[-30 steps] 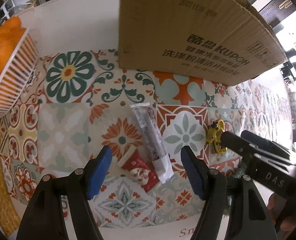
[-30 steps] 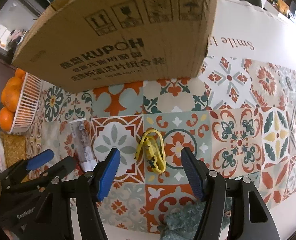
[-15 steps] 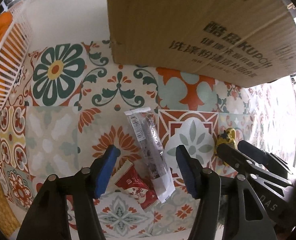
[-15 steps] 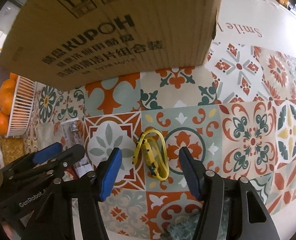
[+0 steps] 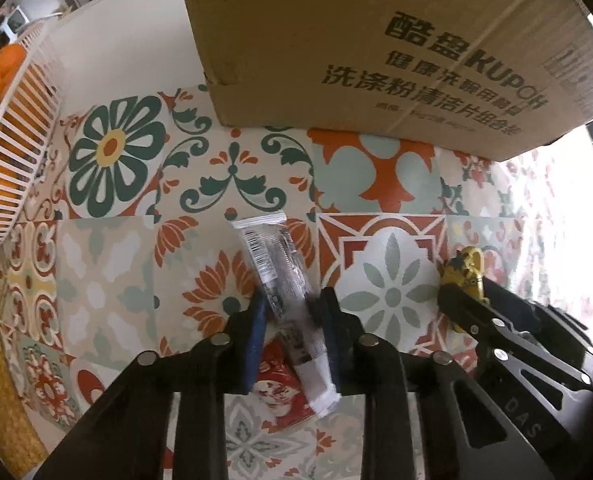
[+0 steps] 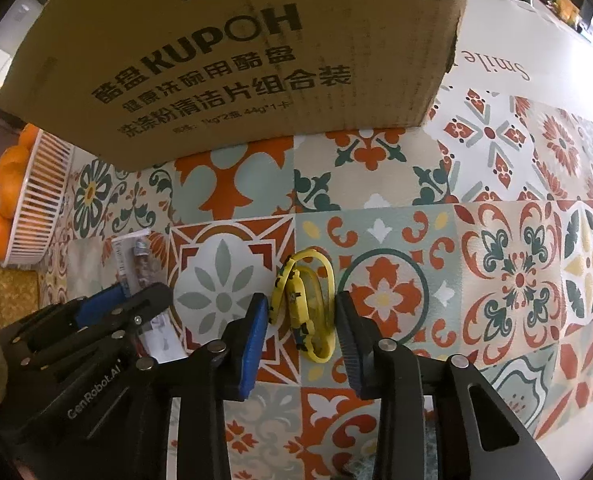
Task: Organize soft objects
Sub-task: 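Grasp the clear tube with the left tool while the right tool grasps the yellow cable, then carry the tube with the left tool while the right tool carries the cable over the box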
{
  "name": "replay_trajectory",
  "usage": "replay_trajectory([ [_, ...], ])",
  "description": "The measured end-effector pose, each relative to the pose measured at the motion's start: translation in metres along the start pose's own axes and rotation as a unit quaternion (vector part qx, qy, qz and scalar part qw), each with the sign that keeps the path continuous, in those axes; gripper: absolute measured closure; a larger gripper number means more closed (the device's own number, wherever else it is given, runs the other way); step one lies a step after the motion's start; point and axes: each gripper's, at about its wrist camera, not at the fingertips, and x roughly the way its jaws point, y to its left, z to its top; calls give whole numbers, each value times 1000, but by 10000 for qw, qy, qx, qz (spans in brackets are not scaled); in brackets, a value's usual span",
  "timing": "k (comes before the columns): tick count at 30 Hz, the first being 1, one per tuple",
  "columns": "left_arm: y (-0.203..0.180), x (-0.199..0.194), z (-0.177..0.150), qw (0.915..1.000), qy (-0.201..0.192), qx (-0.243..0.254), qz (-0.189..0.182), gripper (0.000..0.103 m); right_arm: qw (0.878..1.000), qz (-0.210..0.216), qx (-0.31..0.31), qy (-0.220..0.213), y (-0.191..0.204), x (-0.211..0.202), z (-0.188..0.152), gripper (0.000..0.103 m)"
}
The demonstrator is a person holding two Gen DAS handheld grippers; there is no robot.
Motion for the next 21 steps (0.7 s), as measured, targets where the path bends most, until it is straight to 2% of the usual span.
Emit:
replay_trajectory([
  [6, 6, -8, -1, 9994, -84, 65, -315, 86, 9999, 46, 3, -99, -5, -7, -3, 71],
  [12, 3, -23, -11, 9977, -254, 111, -622, 86, 9995, 144, -23, -290, -7, -25, -5, 71],
  [21, 3, -57, -22, 9957, -597, 233, -669, 86, 9976, 118, -163, -667, -8, -62, -13, 71],
])
